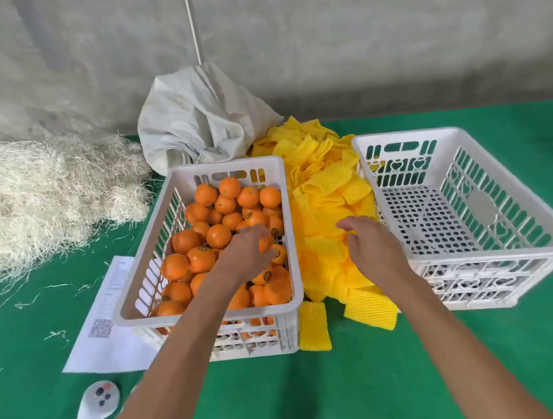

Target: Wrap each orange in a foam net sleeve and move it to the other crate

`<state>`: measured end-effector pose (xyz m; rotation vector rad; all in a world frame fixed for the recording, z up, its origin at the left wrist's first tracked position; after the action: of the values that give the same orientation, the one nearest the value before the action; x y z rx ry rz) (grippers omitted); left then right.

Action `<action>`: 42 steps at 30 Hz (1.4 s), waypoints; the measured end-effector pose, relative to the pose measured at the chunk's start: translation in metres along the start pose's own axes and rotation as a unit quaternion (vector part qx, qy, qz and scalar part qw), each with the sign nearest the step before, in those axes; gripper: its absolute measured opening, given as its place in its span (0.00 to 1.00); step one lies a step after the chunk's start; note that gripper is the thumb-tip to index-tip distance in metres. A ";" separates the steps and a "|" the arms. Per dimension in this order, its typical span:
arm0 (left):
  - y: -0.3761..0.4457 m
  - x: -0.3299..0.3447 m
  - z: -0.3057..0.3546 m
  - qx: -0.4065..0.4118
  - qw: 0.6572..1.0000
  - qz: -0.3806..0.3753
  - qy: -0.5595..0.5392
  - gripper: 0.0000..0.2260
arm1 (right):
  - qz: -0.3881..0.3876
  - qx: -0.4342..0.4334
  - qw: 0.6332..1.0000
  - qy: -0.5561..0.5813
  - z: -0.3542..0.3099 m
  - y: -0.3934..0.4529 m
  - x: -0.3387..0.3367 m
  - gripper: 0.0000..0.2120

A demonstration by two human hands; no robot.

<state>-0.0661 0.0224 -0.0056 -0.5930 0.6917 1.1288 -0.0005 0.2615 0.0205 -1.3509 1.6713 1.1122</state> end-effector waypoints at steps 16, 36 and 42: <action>0.041 0.047 -0.068 -0.127 0.975 -0.185 0.006 0.25 | -0.084 -0.027 0.996 0.005 0.002 0.038 0.051 0.09; 0.038 0.041 0.073 0.074 0.847 0.166 -0.500 0.21 | 0.140 -0.040 0.972 0.186 -0.025 0.060 -0.006 0.07; 0.035 0.045 0.059 0.084 0.841 0.218 -0.487 0.09 | 0.134 -0.002 0.962 0.237 -0.020 0.049 -0.001 0.11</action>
<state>-0.0757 0.1038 -0.0041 0.3465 0.0082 1.5708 -0.0485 0.2475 0.0377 -1.5092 2.2532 0.9835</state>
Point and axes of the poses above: each hand's wrist, its own y-axis towards the middle knuckle, its own x-axis out of the palm, z = x × y, the point moved 7 cm from there along y, towards the middle knuckle, and after that the axes turned 8 degrees about -y, right-handed, at the moved point
